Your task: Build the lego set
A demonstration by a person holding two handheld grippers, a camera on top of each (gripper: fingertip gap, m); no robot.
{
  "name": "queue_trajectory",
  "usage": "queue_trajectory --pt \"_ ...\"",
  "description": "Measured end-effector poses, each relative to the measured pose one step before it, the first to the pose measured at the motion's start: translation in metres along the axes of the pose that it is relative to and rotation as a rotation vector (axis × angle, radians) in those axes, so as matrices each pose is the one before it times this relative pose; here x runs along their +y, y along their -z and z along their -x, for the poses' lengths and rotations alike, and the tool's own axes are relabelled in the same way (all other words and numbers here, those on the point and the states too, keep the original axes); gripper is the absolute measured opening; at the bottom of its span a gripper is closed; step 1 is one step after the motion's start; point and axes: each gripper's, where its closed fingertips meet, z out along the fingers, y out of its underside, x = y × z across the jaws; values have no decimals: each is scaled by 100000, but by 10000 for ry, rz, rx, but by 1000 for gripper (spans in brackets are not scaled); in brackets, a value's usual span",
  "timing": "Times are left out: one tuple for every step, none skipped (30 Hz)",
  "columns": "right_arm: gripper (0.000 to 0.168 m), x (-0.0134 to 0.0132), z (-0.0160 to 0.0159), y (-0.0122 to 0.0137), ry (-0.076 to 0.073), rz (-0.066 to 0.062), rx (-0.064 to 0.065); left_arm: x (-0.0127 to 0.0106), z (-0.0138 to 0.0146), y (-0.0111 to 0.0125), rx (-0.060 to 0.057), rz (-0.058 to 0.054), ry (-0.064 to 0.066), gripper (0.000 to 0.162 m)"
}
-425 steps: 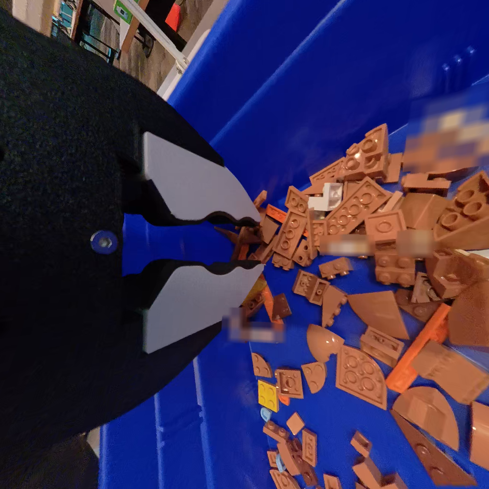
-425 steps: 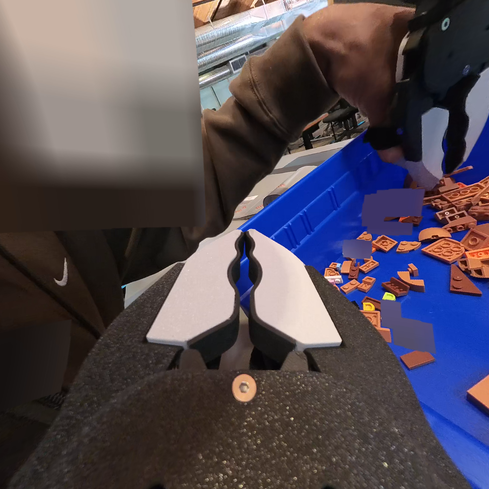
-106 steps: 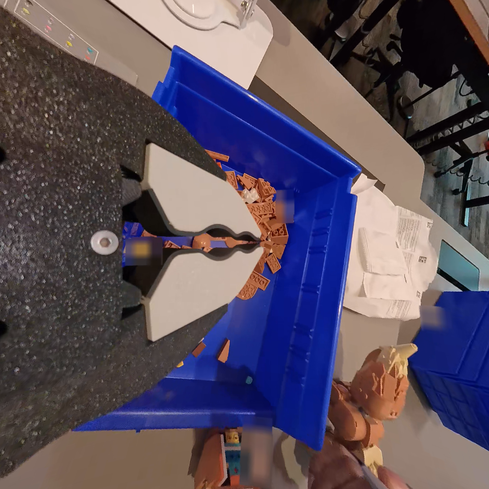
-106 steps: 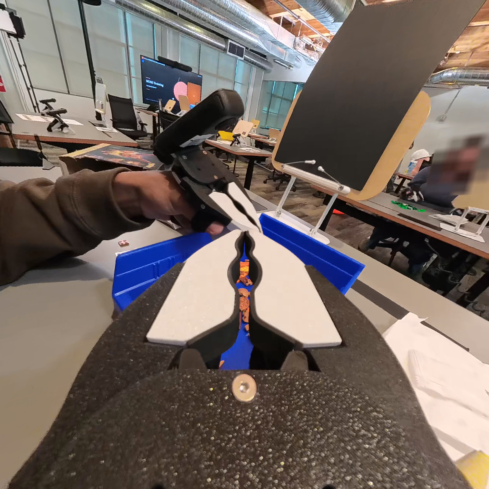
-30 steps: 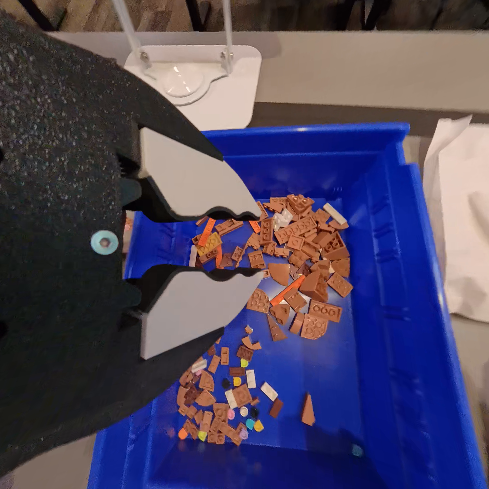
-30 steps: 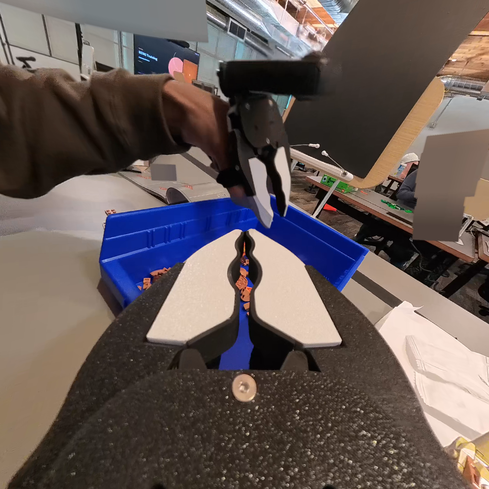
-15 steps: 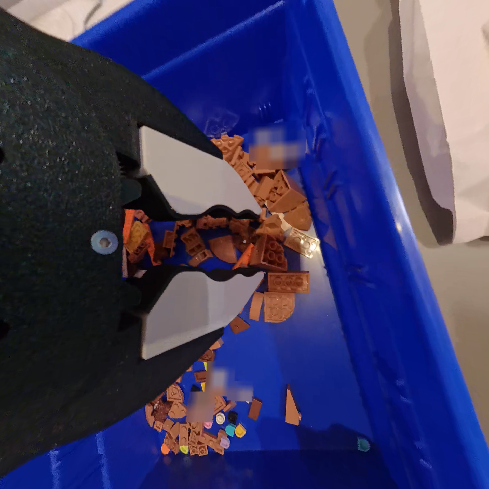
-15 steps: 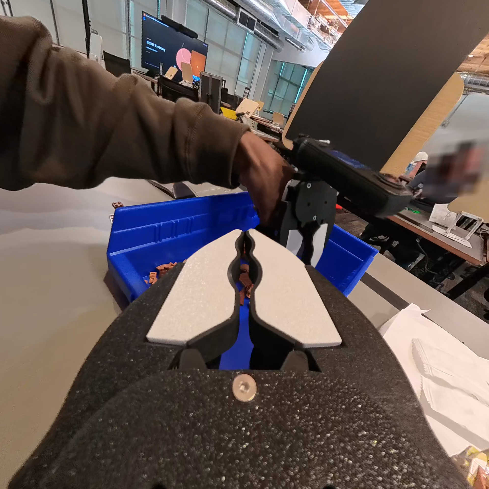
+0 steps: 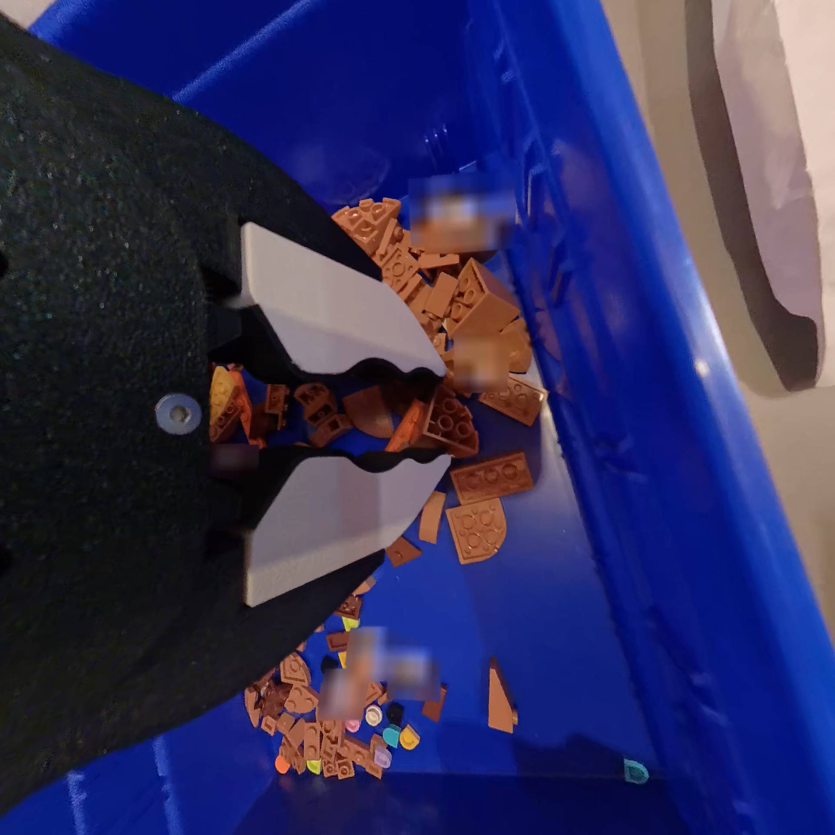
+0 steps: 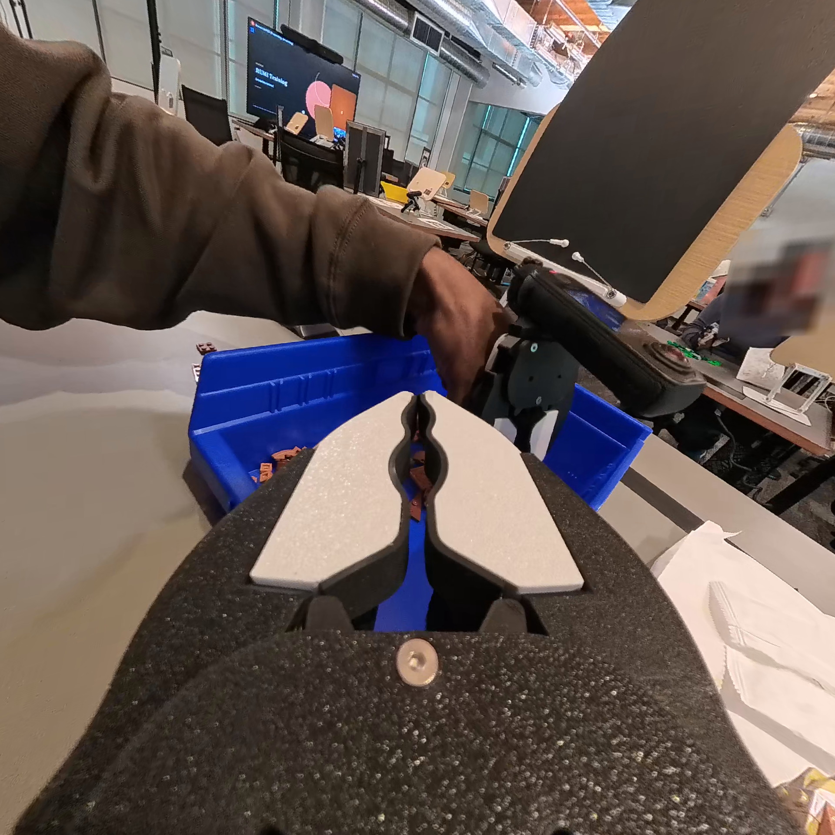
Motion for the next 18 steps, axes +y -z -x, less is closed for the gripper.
queue_trajectory --pt "0 0 1 0 -1 0 0 82 114 254 -48 -22 64 28" --pt "0 -14 2 -2 -2 -3 -2 108 154 332 -67 -27 84 27" --pt "0 -2 18 3 -1 0 -6 155 215 371 -98 -13 77 27" --pt "0 -3 14 -7 3 0 -3 227 266 360 -133 16 57 27" --pt "0 4 11 1 2 -2 -1 334 371 318 -185 82 66 27" --pt "0 -1 8 -1 -4 -1 -4 374 358 252 -176 112 75 27" --pt "0 7 19 -7 -1 1 -3 391 320 156 -148 138 82 27" --pt "0 -4 16 -4 8 2 -1 423 339 63 -175 178 71 27" --pt "0 7 18 -3 10 3 -1 425 288 -23 -161 196 55 27" --pt "0 0 7 -5 7 3 0 397 191 -98 -121 200 36 27" --pt "0 3 -6 2 4 2 2 313 98 -129 -65 150 27 28" --pt "0 1 4 5 3 3 2 182 17 -137 -23 71 17 29" --pt "0 7 -18 0 3 4 5 77 -12 -107 -15 0 12 30" --pt "0 2 -4 1 0 1 3 12 45 -21 -45 -43 43 32" --pt "0 2 -3 10 -1 1 1 -6 86 62 -54 -66 69 34" --pt "0 -2 -6 -1 1 -1 4 -69 85 157 -40 -118 73 35" --pt "0 3 -17 7 -2 0 5 -79 71 240 -28 -162 76 36" --pt "0 17 -15 5 -8 1 2 -59 76 318 -27 -164 82 37"
